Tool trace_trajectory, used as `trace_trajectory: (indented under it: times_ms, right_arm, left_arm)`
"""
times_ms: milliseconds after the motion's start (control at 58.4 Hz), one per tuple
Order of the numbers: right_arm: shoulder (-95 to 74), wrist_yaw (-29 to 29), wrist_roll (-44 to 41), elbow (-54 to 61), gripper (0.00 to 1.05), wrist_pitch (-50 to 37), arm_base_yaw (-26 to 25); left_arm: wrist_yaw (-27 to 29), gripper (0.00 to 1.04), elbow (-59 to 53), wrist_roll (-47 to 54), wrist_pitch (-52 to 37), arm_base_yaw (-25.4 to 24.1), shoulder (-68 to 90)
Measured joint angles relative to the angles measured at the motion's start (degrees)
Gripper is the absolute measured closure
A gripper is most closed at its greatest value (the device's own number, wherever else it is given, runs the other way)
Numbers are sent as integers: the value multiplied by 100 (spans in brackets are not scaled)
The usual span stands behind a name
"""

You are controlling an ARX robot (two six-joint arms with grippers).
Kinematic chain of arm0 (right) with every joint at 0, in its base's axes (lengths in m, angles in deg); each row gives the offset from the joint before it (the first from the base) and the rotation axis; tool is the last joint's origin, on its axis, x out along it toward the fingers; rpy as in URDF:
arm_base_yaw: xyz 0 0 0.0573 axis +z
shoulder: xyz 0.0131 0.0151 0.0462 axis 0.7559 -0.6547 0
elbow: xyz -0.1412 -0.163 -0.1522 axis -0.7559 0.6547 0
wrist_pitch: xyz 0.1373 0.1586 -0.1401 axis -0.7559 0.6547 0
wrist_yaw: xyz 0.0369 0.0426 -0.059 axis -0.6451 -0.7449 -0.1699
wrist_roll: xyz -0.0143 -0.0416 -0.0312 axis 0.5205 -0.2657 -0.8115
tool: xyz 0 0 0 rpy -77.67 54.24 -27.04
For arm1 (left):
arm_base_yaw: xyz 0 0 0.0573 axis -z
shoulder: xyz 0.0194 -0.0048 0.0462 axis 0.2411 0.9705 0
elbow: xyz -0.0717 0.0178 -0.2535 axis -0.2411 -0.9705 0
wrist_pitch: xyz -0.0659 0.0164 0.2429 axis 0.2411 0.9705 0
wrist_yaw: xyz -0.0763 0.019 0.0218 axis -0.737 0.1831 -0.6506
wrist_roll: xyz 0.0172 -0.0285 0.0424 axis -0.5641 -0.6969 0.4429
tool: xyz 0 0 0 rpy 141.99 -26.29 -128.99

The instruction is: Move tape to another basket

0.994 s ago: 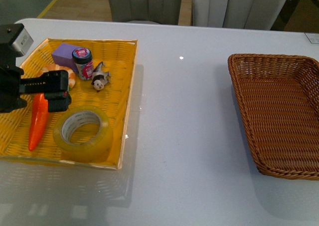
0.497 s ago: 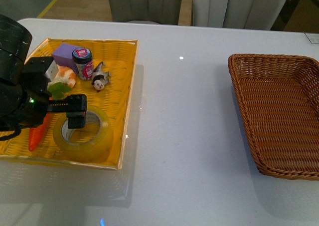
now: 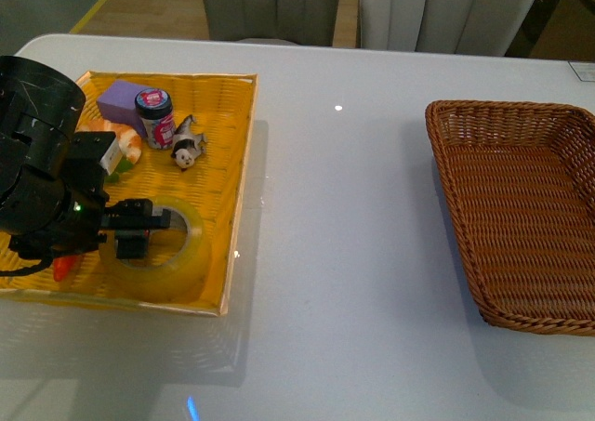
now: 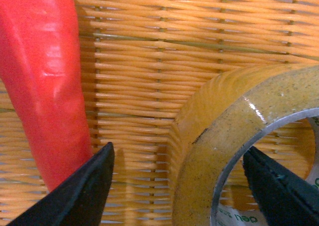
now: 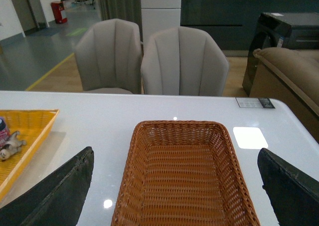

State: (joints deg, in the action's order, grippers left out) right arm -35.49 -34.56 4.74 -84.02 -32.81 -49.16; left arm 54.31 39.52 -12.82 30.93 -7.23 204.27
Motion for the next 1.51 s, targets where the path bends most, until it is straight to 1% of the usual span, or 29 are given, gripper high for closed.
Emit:
trace_trajectory:
  times_ms: [223,291,497,737,908,1011,1028,1045,1062,1097,1114,1148,1165,1199,1251,1354,1422,1508]
  right_arm:
    - [0,0,0,0,9,0,0]
    - [0,2,0,0,9,0,0]
    - [0,0,0,0,9,0,0]
    - [0,0,0,0,9,0,0]
    - [0,0,0,0,9,0,0]
    - [-2,4,0,0,9,2,2]
    - [-90,144,116,-46,9,151,42]
    - [-240,437,262,-192,9,542,122]
    - [-352,560,376,-278,9,772,173]
    - [-955,960,929,-656,9,1613,245]
    - [-1110,1008,986,-743,9,1788,236]
    - [-1655,994,1445,-1025,9,2280,192]
    - [-1878,981,1622,-1117,9,2363,177]
    - [-2201,916,1862,-1255,9,2317,146]
    - [-2472,789,2004,-1405,9,2124,138]
    - [-3001,503,2247,-1696,9,1469,157]
    - [-3375,142,2417,-1797,9,931,219]
    - [-3926,-481,2680,-1814,9,85,374]
  left_arm:
    - [-35,82,0,-140,66,44,4]
    - [-96,89,-2,-214,72,20,-7]
    - [-424,89,-271,-391,20,-92,-437]
    - [-881,89,-678,-590,-28,-140,-2026]
    - [-1012,89,-688,-754,164,155,-3021]
    - [-1056,89,-649,-841,306,566,-3412]
    - [-1058,89,-640,-850,317,605,-3429]
    - [-1062,89,-621,-870,341,682,-3471]
    - [-1064,89,-592,-879,363,758,-3497]
    - [-1088,89,-551,-911,400,868,-3532]
    - [-1091,89,-525,-916,426,944,-3567]
    - [-1088,89,-490,-927,457,1067,-3609]
    - [-1093,89,-459,-929,476,1154,-3630]
    - [-1095,89,-398,-929,511,1327,-3661]
    - [-1095,89,-332,-929,540,1537,-3665]
    - [-1097,89,-278,-938,629,1845,-3665]
    - [-1104,89,-262,-966,678,2000,-3650]
    - [-1150,89,-256,-1003,734,2140,-3613]
